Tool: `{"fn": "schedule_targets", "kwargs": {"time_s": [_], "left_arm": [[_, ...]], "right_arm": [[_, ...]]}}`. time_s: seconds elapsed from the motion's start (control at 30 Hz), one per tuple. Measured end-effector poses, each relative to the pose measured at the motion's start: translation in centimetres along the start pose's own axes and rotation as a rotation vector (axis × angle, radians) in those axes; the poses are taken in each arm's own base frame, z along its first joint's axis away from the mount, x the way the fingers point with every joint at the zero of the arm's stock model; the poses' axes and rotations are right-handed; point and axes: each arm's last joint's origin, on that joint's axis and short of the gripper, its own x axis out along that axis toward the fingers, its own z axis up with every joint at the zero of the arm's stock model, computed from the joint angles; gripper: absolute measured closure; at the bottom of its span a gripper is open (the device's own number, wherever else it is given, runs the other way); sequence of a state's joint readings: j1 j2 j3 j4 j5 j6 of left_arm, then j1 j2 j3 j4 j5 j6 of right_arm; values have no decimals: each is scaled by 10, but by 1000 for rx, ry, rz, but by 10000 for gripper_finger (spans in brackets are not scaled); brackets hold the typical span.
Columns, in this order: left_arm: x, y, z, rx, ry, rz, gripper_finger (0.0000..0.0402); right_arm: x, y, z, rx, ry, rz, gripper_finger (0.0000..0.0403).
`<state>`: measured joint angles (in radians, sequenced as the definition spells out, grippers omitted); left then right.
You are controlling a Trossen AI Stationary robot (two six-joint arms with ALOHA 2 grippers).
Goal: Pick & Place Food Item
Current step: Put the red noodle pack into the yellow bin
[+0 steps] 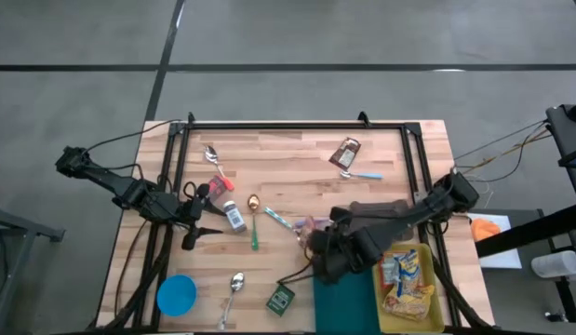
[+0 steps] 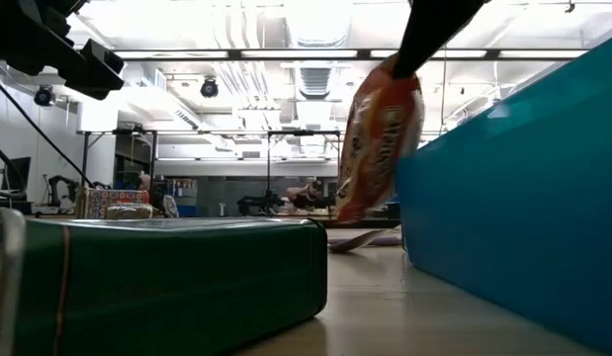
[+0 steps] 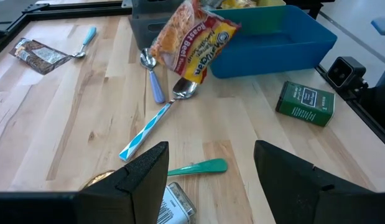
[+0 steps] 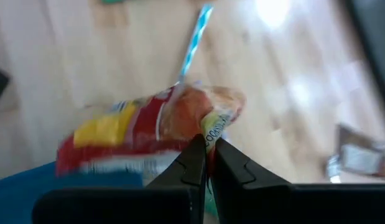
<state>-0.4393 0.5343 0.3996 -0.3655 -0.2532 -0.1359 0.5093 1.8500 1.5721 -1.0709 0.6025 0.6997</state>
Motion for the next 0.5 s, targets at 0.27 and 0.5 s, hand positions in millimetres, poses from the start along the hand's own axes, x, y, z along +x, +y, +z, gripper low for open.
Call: {"fn": "schedule_targets", "kwargs": {"time_s": [0.27, 0.5], "left_arm": [[0, 0, 0, 0, -1, 0, 161], [0, 0, 0, 0, -1, 0, 161]], "right_arm": [[-13, 15, -18, -88, -206, -190, 390], [-29, 25, -31, -153, -290, -240, 390]]}}
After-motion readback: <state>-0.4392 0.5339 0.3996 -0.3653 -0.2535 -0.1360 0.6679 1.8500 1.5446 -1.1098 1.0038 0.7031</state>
